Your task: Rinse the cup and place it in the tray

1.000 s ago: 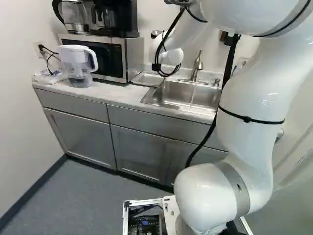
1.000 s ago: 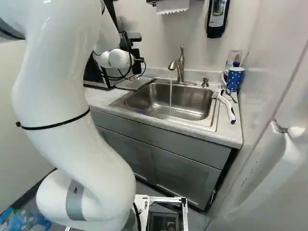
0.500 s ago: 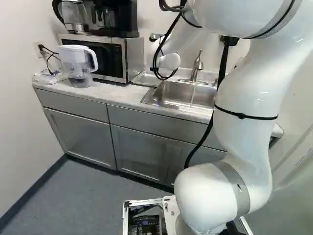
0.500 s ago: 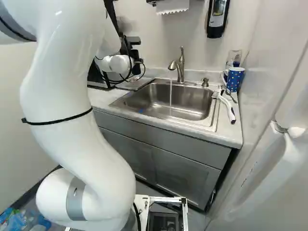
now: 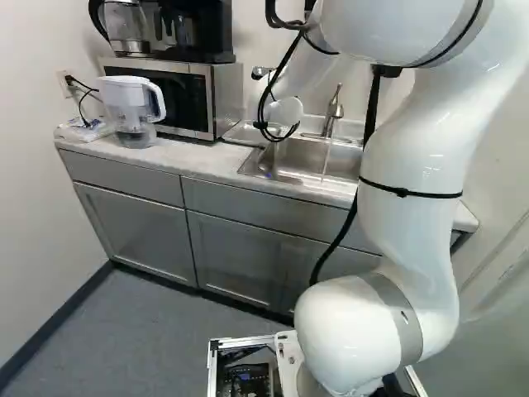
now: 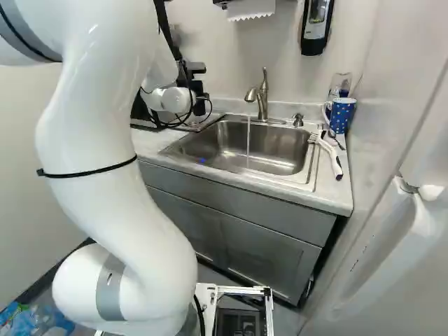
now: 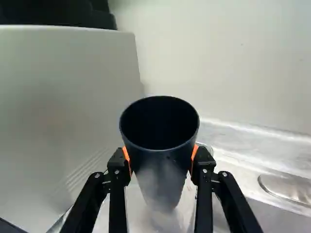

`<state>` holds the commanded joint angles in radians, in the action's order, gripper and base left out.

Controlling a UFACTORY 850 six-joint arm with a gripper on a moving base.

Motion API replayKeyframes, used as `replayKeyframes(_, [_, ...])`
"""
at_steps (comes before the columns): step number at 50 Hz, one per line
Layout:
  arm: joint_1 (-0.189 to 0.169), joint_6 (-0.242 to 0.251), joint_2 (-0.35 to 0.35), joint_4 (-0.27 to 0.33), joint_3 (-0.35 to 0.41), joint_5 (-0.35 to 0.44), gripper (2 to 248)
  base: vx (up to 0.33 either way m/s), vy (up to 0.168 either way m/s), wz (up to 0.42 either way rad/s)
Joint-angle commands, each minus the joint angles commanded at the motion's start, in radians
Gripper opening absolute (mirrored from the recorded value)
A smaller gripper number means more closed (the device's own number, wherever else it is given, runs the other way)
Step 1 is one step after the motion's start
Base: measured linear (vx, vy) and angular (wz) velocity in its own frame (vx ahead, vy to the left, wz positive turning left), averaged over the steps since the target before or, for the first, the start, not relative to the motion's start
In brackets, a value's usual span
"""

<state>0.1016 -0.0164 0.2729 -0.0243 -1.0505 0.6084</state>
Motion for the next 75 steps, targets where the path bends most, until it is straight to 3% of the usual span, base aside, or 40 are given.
replayKeyframes(34, [0.000,0.000,0.036,0.000,0.014,0.000,125,0.000,0.000,0.000])
replayKeyframes(35, [0.000,0.000,0.036,0.000,0.014,0.000,143,0.000,0.000,0.000])
replayKeyframes(40, [0.000,0.000,0.036,0.000,0.014,0.000,143,0.000,0.000,0.000])
replayKeyframes(41, [0.000,0.000,0.036,0.000,0.014,0.000,176,0.000,0.000,0.000])
replayKeyframes(45, [0.000,0.000,0.036,0.000,0.014,0.000,176,0.000,0.000,0.000])
replayKeyframes(46, [0.000,0.000,0.036,0.000,0.014,0.000,211,0.000,0.000,0.000])
replayKeyframes(50, [0.000,0.000,0.036,0.000,0.014,0.000,211,0.000,0.000,0.000])
replayKeyframes(51, [0.000,0.000,0.036,0.000,0.014,0.000,245,0.000,0.000,0.000])
replayKeyframes(75, [0.000,0.000,0.015,0.000,0.007,0.000,247,0.000,0.000,0.000])
